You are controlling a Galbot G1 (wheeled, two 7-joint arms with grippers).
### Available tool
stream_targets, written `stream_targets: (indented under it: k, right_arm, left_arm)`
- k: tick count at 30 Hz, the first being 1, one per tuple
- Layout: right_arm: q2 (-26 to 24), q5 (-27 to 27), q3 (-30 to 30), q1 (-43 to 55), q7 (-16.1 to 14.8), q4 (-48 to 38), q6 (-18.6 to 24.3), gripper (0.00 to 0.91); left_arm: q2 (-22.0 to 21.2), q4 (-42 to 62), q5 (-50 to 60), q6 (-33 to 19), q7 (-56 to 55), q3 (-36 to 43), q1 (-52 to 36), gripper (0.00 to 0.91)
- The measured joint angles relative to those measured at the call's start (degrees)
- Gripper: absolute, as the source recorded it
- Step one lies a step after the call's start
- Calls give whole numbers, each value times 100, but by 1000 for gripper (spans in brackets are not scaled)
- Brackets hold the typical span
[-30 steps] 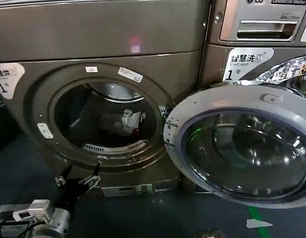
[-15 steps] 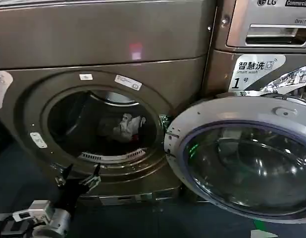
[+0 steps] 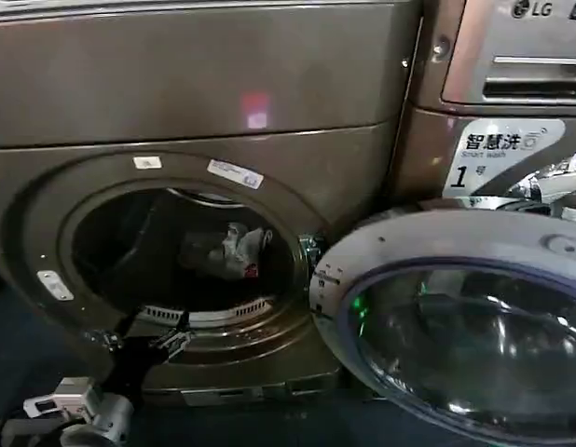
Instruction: Grasp the clothes from the dryer.
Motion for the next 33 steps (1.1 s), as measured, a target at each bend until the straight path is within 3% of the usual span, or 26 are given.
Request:
stream_targets:
  k: [17,33]
  right_arm:
    - [77,-149,143,-111,16,123,-191,907]
    - [143,-220,657,-428,32,93,-311,907]
  left_arm:
    - [219,329,-81,-217,0,115,-354,907]
    - [506,2476,-289,-490,-270,772,-2727,907]
